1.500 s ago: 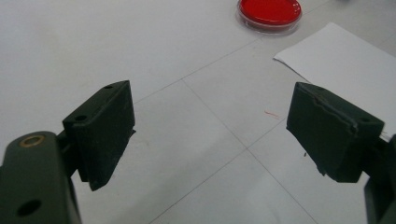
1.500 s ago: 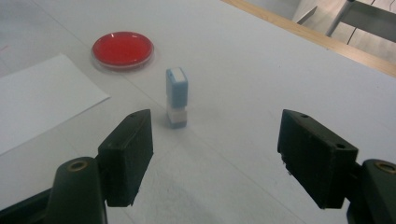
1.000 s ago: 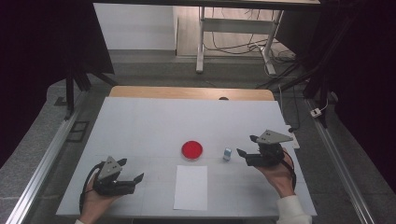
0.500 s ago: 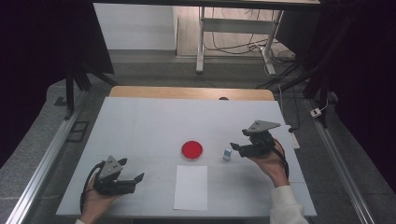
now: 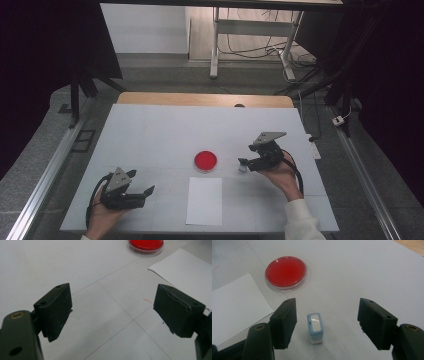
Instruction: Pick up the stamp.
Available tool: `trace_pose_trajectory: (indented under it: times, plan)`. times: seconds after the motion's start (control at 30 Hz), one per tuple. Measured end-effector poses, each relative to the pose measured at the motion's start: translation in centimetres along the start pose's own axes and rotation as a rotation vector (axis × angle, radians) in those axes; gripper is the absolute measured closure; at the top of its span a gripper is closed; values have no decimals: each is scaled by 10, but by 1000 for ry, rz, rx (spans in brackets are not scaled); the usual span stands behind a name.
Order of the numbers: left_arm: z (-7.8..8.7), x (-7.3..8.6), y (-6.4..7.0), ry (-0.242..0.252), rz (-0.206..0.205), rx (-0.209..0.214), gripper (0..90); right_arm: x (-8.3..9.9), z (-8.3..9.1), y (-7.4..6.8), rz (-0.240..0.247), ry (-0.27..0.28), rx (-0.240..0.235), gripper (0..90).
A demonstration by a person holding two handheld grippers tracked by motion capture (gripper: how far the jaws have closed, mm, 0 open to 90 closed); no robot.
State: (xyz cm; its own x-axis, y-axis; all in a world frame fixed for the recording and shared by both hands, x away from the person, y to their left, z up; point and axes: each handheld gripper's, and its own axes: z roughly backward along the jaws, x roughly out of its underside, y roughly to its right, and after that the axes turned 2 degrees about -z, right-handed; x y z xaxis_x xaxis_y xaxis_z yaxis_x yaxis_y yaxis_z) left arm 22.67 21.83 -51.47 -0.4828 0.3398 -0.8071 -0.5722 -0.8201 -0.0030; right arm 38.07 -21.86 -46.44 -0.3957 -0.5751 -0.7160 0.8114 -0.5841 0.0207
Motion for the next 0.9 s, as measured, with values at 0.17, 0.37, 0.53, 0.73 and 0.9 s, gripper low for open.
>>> trace_pose_trajectory:
  times: [0.17, 0.37, 0.53, 0.73, 0.9]
  plan:
    - [0, 0, 0, 0, 0, 1, 155, 1, -4, -4, 10, -8, -7, 366]
    - [0, 0, 0, 0, 0, 0, 155, 4, -8, -7, 29, -27, 0, 440]
    - [1, 0, -1, 1, -1, -2, 155, 7, -11, -11, 56, -28, 14, 538]
    - [0, 1, -1, -2, -2, -3, 155, 13, -12, -10, 51, -40, 26, 601]
    - [-1, 1, -1, -4, -4, -4, 155, 14, -14, -10, 58, -53, 14, 707]
